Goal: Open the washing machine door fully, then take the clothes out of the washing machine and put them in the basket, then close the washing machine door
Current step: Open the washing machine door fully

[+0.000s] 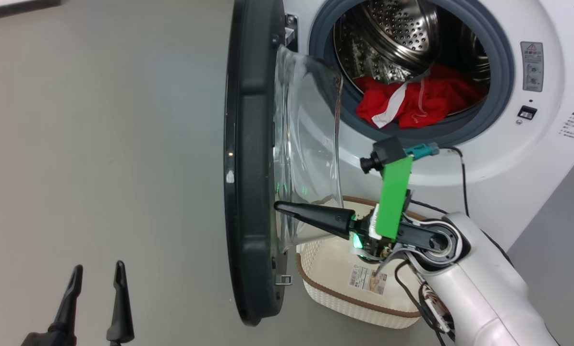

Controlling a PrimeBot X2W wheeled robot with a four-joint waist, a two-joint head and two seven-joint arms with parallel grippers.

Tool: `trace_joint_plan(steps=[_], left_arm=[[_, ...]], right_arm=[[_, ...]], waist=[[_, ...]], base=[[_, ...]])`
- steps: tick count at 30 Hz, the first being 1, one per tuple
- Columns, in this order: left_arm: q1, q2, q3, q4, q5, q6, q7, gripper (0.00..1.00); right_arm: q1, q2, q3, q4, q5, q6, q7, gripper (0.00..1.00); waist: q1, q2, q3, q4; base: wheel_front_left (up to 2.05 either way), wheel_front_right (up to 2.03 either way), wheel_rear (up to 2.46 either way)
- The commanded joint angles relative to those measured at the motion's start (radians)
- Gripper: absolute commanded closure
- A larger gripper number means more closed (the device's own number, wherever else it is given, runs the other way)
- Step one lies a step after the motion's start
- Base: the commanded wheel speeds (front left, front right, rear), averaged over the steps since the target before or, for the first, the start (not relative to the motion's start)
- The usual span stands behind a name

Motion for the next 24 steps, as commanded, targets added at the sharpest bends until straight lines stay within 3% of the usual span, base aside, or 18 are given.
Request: trace_joint_plan(steps=[1, 3, 4, 10, 17, 24], left_arm=[[-0.029, 0.018, 0.031, -0.015, 0.010, -0.009, -0.005, 0.00], [-0.030, 0.018, 0.029, -0.010, 0.014, -0.013, -0.005, 0.00], [-0.031, 0.018, 0.029, -0.007, 0.015, -0.015, -0.005, 0.00], [-0.038, 0.018, 0.031, 0.010, 0.027, -0.028, -0.005, 0.00], [-0.045, 0.018, 0.039, 0.000, 0.023, -0.038, -0.005, 0.00], [-0.041, 0.018, 0.037, -0.008, 0.022, -0.041, -0.005, 0.00]], right_arm=[[0.013, 0.007, -0.009, -0.041, -0.008, 0.002, -0.014, 0.58], [0.036, -0.007, -0.024, -0.070, -0.017, 0.002, -0.024, 0.03], [0.049, -0.015, -0.031, -0.086, -0.023, 0.002, -0.030, 0.00], [0.133, -0.067, -0.075, -0.212, -0.089, 0.002, -0.110, 0.00], [0.224, -0.129, -0.092, -0.344, -0.278, 0.002, -0.346, 0.00], [0.286, -0.209, -0.022, -0.393, -0.465, 0.002, -0.626, 0.00]], waist=[[0.0000, 0.0000, -0.012, -0.007], [0.0000, 0.0000, -0.018, -0.011], [0.0000, 0.0000, -0.021, -0.013], [0.0000, 0.0000, -0.042, -0.028], [0.0000, 0.0000, -0.048, -0.057], [0.0000, 0.0000, -0.045, -0.081]], base=[[0.00, 0.00, 0.00], [0.00, 0.00, 0.00], [0.00, 0.00, 0.00], [0.00, 0.00, 0.00], [0.00, 0.00, 0.00], [0.00, 0.00, 0.00]])
